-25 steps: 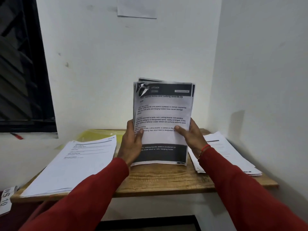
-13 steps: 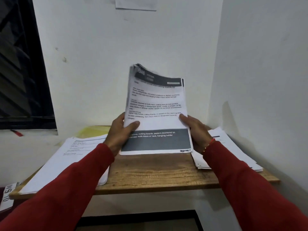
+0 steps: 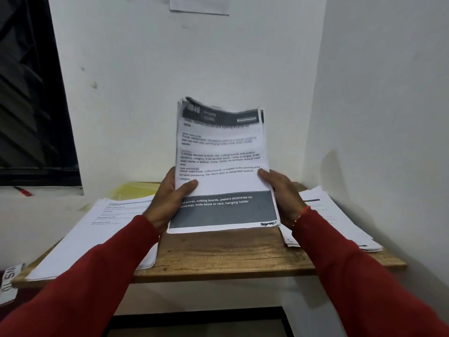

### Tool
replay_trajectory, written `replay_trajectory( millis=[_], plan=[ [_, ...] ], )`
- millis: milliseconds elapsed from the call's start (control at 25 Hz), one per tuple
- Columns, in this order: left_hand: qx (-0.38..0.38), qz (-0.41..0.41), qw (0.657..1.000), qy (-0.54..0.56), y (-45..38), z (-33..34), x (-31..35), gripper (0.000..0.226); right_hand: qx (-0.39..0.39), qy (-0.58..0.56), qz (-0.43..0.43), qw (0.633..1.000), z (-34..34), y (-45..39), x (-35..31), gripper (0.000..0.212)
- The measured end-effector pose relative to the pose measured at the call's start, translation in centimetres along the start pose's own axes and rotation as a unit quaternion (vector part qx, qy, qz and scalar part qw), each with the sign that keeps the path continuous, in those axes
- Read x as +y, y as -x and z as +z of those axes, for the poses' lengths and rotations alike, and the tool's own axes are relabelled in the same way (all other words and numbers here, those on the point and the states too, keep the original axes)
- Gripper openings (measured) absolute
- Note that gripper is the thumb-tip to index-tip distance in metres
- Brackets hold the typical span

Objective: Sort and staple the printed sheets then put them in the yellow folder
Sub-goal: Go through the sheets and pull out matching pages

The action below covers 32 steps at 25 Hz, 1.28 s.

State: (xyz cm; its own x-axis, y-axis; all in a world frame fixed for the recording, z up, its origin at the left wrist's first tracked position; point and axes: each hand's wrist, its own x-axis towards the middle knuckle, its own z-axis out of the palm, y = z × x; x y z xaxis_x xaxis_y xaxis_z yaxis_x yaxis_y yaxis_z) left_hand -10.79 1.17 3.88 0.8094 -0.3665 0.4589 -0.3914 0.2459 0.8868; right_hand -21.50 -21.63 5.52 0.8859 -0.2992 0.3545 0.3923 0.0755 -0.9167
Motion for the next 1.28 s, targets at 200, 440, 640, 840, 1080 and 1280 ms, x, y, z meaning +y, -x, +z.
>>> replay_trajectory(
  millis=[200,440,640,840,1080,1280],
  plan=[
    [-0.073,-0.074,0.938,-0.331,1.0,0.1,-2.5,0.063,0.057,0.282,0.03,0.957,-3.2,-1.2,3.7,0.014],
    [-0.12,-0.097,0.797,-0.583,1.2,1.3,-5.5,0.062,0.034,0.527,0.177,0.831,-5.0,-2.4,6.5,0.032],
    [-0.027,-0.066,0.786,-0.614,1.8,-1.4,-2.3,0.057,0.024,0.724,0.065,0.687,-1.1,-1.0,4.5,0.055],
    [0.137,-0.078,0.804,-0.574,1.0,-12.8,-0.8,0.032,-0.101,0.617,-0.057,0.779,10.1,-0.7,4.6,0.047],
    [0.12,-0.295,0.705,-0.634,2.7,-21.1,-1.9,0.064,-0.187,0.643,0.051,0.741,18.6,-2.9,10.1,0.064],
    [0.103,-0.329,0.718,-0.604,2.2,-22.6,-3.6,0.071,-0.162,0.657,0.046,0.735,19.8,-2.0,13.0,0.062]
  ],
)
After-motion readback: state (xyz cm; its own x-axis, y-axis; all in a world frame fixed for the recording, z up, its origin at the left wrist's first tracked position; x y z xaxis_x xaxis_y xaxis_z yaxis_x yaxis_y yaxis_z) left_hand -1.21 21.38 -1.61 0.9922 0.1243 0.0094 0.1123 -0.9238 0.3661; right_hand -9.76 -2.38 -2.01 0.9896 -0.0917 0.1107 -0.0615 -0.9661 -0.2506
